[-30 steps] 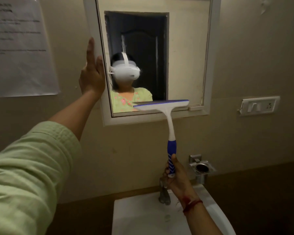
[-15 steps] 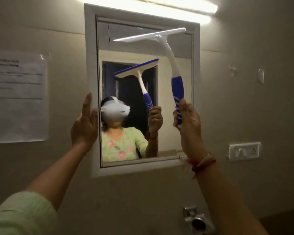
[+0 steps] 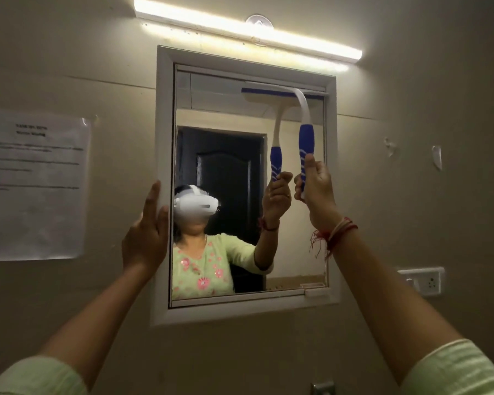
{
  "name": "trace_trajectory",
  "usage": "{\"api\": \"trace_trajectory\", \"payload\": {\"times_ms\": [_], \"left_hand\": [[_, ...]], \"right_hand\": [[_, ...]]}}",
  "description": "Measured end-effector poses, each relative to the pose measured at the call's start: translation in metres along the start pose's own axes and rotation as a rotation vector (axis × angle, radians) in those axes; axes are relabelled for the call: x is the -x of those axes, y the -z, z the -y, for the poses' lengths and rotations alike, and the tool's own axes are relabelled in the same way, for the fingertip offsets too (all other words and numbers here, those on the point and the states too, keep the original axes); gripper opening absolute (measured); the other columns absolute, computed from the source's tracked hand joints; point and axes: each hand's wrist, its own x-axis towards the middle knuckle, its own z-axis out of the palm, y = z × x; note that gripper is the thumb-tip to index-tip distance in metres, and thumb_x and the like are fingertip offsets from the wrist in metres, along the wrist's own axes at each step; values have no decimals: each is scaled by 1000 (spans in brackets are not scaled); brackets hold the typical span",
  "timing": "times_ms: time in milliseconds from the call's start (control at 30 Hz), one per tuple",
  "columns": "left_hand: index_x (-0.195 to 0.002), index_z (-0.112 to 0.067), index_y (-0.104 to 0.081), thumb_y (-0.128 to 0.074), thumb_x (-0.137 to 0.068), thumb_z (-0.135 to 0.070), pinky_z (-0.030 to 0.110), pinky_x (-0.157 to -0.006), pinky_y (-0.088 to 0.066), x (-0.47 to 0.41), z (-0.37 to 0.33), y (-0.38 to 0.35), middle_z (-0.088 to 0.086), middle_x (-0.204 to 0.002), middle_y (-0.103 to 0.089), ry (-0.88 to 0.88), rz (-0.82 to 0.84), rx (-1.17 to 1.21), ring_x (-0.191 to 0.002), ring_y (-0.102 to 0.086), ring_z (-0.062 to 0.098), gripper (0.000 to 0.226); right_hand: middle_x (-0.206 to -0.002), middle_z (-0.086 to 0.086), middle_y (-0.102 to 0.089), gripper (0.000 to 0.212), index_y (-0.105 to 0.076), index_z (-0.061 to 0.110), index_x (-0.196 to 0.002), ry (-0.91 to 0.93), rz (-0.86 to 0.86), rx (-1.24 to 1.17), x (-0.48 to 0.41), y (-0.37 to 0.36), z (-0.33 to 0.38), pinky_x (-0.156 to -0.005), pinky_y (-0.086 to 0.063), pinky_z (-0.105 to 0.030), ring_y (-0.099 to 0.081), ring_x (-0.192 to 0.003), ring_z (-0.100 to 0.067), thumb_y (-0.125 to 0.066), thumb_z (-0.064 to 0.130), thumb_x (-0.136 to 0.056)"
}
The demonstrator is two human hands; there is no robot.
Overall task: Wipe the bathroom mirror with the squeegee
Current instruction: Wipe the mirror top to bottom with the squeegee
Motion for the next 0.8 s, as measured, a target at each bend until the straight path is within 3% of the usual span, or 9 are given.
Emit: {"api": "trace_trajectory", "payload": {"times_ms": [167,333,633,700,800], "left_hand": [[-141,-47,-12,-27,-94,-45,35,-55,-34,1,-1,1,28,-83,-64,-2,0,-3,-66,-59,45,49],[-142,-45,-12,-24,-92,-48,37,-56,-36,1,-3,2,28,-84,-64,-3,3,-9,-67,-59,45,51],[-143,-43,-13,-25,-95,-45,36,-57,-35,1,-2,0,30,-82,-62,3,-6,-13,-65,-58,44,49],[-142,-45,-11,-25,-95,-45,36,-56,-35,1,-2,0,29,-82,-62,7,-5,-11,-65,-58,43,49],[-142,-44,-12,-26,-96,-44,36,-57,-34,1,-3,0,30,-83,-62,13,-5,-13,-66,-57,44,49]], "right_hand": [[-65,2,-49,24,-45,24,-89,-33,15,-2,-10,-5,0,-54,-42,-20,-48,-52,-5,-31,40,-98],[-70,4,-50,34,-43,11,-114,-11,-76,30,-2,-3,-18,-53,-41,-18,-49,-54,-3,-33,39,-98],[-78,3,-53,30,-37,12,-121,20,-86,-7,10,2,-19,-43,-39,-9,-53,-47,2,-34,32,-99],[-88,-2,-55,35,-34,11,-128,7,-62,-9,0,1,-9,-47,-42,-13,-53,-57,-2,-33,33,-99],[-113,-10,-50,41,-26,14,-136,6,-18,0,-7,3,-7,-65,-48,-20,-54,-75,-9,-32,32,-100]]}}
